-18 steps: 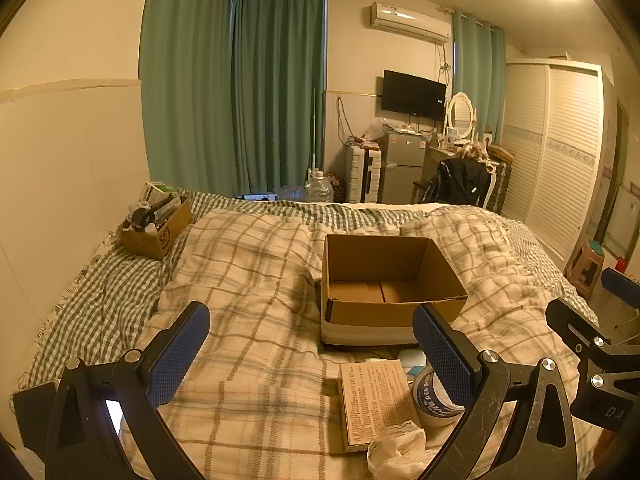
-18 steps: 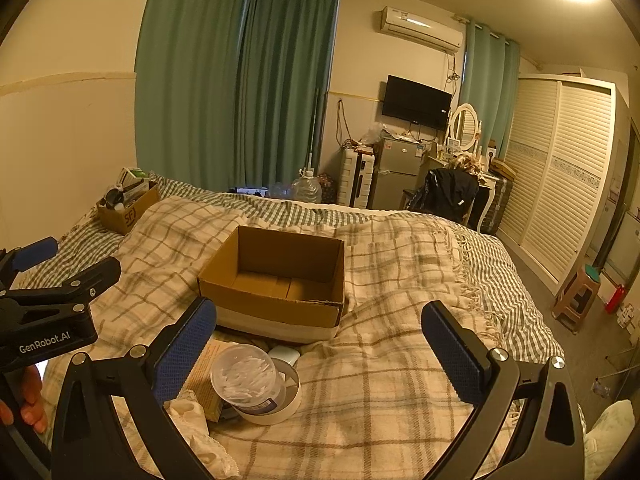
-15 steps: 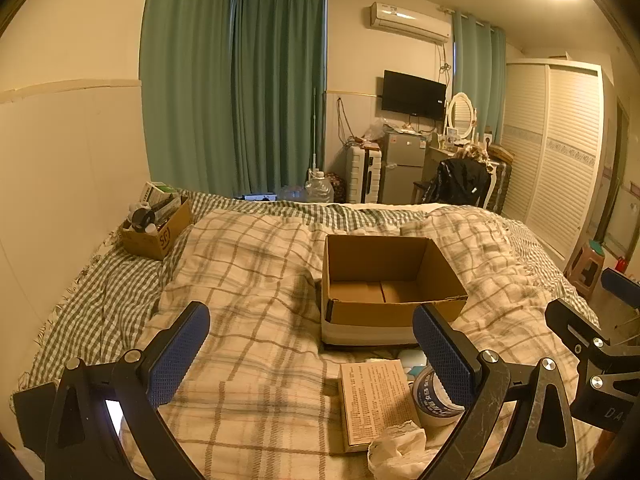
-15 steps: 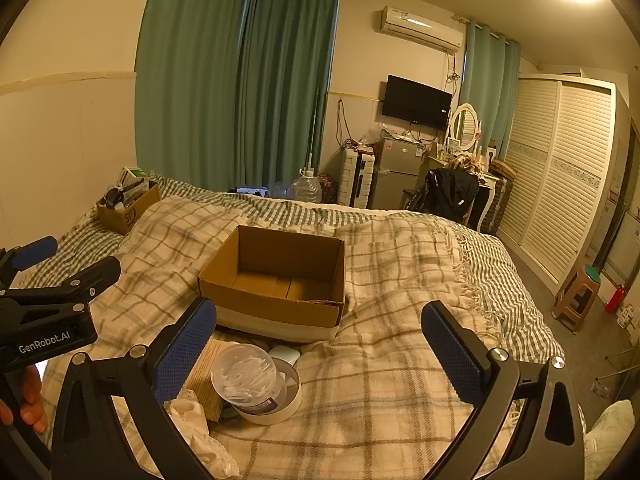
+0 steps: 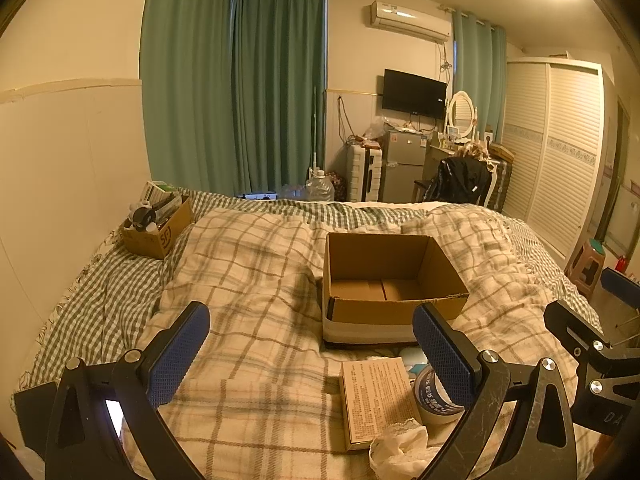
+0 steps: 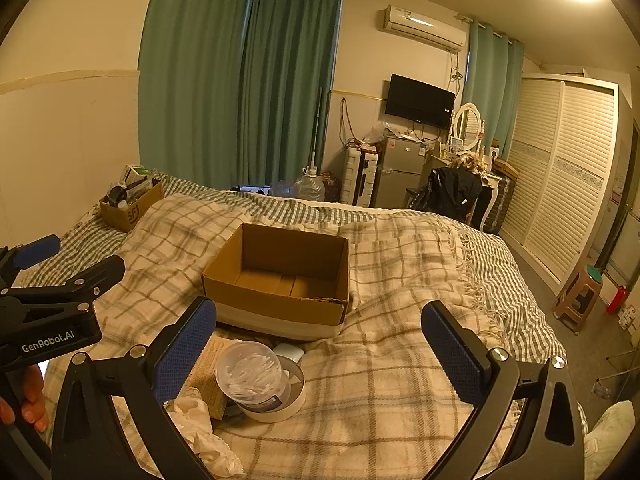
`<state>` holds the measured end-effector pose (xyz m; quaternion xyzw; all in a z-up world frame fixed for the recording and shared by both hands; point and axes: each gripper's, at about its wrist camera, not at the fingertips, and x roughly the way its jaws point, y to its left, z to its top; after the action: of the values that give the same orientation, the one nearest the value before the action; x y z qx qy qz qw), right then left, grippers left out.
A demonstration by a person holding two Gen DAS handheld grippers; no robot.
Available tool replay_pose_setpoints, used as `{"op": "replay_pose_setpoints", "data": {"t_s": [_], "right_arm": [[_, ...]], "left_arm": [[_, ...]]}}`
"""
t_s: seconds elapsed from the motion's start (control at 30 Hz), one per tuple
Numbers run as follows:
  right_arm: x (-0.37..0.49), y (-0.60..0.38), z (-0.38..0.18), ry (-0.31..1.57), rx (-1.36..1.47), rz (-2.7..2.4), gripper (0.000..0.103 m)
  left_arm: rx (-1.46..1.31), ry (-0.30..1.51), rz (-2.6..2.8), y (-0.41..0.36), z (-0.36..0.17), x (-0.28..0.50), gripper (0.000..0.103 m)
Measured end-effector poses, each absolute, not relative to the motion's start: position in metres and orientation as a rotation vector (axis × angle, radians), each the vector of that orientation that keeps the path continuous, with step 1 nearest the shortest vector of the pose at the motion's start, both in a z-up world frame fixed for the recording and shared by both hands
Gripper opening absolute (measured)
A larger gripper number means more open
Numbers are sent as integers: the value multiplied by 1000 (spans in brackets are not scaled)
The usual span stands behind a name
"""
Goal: Organize objects
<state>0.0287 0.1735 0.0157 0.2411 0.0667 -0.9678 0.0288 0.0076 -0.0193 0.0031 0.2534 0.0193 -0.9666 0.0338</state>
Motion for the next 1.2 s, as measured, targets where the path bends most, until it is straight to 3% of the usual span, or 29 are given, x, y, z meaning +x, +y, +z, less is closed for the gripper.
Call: {"op": "replay_pose_setpoints", "data": {"t_s": [0.67, 1.2], "right_arm": [[35, 180, 23, 209, 729, -3007, 103], [21, 213, -22, 194, 933, -2979, 103]], "left_arm": [[811, 46, -2969, -12, -1, 8, 103], [1284, 71, -2920, 23, -87, 7, 103]]}}
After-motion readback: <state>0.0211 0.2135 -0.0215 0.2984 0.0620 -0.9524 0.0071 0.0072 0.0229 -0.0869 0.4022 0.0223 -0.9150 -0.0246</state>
